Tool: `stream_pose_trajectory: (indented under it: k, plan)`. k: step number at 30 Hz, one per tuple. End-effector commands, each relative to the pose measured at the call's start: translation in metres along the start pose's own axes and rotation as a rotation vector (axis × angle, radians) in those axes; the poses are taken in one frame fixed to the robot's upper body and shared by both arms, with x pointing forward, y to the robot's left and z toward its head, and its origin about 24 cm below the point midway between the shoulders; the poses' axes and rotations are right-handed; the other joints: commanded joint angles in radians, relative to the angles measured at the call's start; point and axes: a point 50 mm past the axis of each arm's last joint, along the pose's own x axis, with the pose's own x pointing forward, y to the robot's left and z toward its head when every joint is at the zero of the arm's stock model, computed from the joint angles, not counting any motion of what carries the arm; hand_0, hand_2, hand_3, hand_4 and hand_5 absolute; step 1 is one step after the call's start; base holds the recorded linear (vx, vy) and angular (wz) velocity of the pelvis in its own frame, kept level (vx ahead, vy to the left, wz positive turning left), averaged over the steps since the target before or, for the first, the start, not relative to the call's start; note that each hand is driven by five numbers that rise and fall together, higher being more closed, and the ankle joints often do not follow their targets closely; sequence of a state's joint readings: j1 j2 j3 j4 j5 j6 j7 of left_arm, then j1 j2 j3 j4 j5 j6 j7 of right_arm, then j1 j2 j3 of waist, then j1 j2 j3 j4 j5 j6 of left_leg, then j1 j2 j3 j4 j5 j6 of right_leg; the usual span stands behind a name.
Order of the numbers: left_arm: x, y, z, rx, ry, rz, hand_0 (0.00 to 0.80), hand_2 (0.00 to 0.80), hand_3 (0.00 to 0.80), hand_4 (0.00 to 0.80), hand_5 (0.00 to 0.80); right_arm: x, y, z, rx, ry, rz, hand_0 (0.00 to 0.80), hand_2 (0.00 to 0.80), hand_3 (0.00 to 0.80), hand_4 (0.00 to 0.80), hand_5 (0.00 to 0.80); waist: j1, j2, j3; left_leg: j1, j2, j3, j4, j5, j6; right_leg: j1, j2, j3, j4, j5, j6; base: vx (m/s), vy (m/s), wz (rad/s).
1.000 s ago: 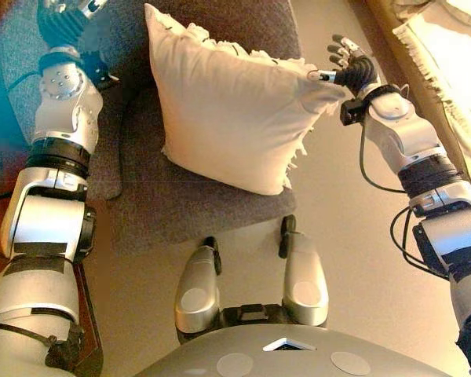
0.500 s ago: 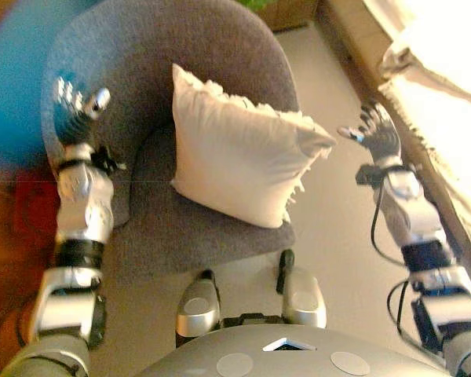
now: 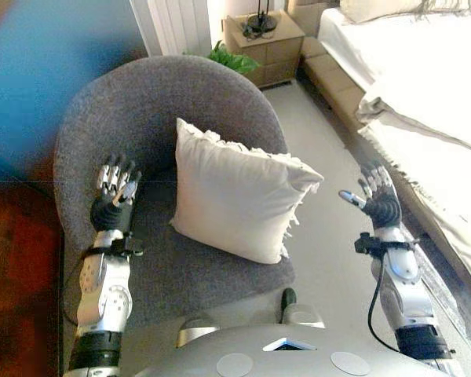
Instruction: Pick up the cushion and take it to the sofa
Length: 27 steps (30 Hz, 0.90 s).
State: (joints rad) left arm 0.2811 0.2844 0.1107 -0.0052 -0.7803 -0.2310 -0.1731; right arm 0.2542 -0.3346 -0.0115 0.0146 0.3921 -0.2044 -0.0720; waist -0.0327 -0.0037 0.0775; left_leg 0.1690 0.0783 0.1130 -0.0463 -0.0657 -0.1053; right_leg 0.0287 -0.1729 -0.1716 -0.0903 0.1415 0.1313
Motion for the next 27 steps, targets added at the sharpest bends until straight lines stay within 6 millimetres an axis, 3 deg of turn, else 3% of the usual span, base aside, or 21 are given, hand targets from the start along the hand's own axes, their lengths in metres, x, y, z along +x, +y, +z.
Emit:
stream_pose_trajectory:
  k: [1,5,9,15,27]
  plan:
    - [0.0,-0.004,0.014,-0.006,-0.059,-0.063,0.0,0.0,0.0,0.0,0.0,0.004,0.006,0.013,0.135,-0.1,0.03,0.0,0.0,0.0,0.0,0.0,0.039,-0.024,-0.008,-0.038,-0.059,0.059,-0.012,0.009,0.055,0.024,0.057,-0.033,0.003,-0.072,0.008,-0.09,0.037,-0.02]
    - [-0.006,-0.005,-0.002,0.101,0.023,-0.062,0.0,0.0,0.0,0.0,0.0,-0.003,0.021,-0.001,0.295,-0.024,0.131,0.0,0.0,0.0,0.0,0.0,0.044,-0.021,-0.014,-0.041,-0.063,0.058,-0.031,0.025,0.058,0.028,0.062,-0.037,0.003,-0.078,0.007,-0.072,0.028,-0.04]
    - [-0.007,-0.009,-0.016,-0.032,0.083,-0.082,0.0,0.0,0.0,0.0,0.0,-0.009,0.036,-0.012,0.5,0.013,0.254,0.0,0.0,0.0,0.0,0.0,0.05,-0.022,-0.018,-0.047,-0.065,0.062,-0.031,0.029,0.06,0.03,0.061,-0.042,0.003,-0.081,0.008,-0.058,0.014,0.01]
    - [0.002,-0.026,-0.018,-0.031,0.077,-0.151,0.0,0.0,0.0,0.0,0.0,-0.002,0.047,-0.015,0.53,0.023,0.307,0.0,0.0,0.0,0.0,0.0,0.06,-0.024,-0.024,-0.053,-0.067,0.057,-0.03,0.03,0.062,0.031,0.059,-0.051,0.003,-0.081,0.009,-0.022,-0.003,0.01]
    - [0.009,-0.036,-0.021,-0.036,0.101,-0.15,0.0,0.0,0.0,0.0,0.0,-0.003,0.057,-0.017,0.537,0.052,0.335,0.0,0.0,0.0,0.0,0.0,0.056,-0.029,-0.032,-0.059,-0.065,0.061,-0.03,0.029,0.065,0.026,0.061,-0.043,0.003,-0.082,0.01,-0.007,-0.001,0.04]
